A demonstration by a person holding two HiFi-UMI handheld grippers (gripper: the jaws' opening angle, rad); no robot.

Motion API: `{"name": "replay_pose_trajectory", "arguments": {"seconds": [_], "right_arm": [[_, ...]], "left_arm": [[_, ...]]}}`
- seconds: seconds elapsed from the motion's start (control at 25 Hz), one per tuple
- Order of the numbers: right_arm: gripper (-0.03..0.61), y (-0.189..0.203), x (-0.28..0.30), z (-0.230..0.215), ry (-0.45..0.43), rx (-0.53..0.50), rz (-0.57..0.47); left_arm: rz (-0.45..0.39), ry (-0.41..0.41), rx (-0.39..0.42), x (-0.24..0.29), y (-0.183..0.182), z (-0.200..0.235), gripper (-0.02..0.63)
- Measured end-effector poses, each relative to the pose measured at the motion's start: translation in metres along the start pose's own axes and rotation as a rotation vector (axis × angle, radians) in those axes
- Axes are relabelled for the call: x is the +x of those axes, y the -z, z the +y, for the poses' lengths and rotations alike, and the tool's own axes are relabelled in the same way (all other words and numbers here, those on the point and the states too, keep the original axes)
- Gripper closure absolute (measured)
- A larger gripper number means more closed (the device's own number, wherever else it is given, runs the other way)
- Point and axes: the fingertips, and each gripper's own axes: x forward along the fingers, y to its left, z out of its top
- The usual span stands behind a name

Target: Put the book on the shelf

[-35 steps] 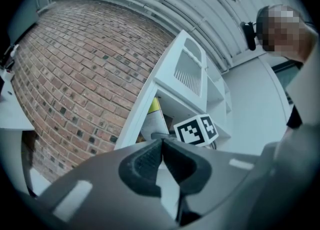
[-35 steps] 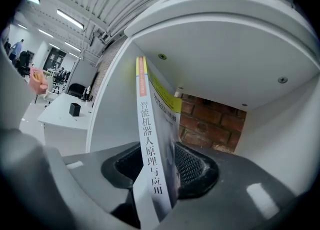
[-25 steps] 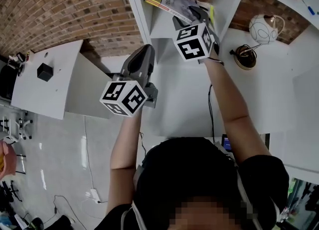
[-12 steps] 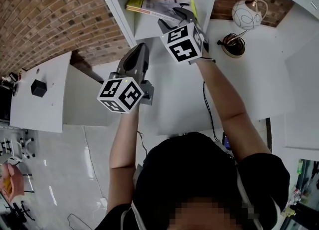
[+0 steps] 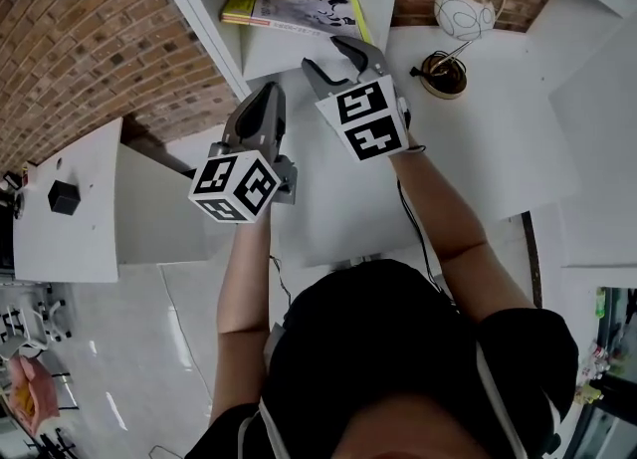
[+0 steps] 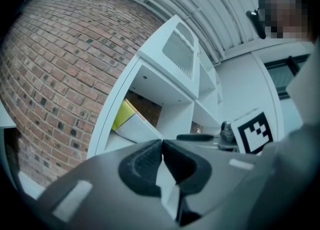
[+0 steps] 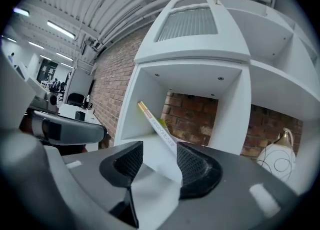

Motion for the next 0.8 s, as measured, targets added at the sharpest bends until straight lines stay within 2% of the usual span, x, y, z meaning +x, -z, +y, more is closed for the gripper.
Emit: {"name": "replay_pose_trajectory", "arguments": {"seconds": [0.52, 0.8], "right_arm": [[0.411, 0.049, -0.047, 0.000, 0.026, 0.161, 0.048], [0.444, 0.074, -0.065, 0.000, 0.059, 0.196, 0.076]], "left_arm": [[0.027, 0.013, 0.007, -0.003, 0.029, -0.022, 0.620], [0.055, 0.009, 0.006, -0.014, 0.051, -0.030, 0.620]]}}
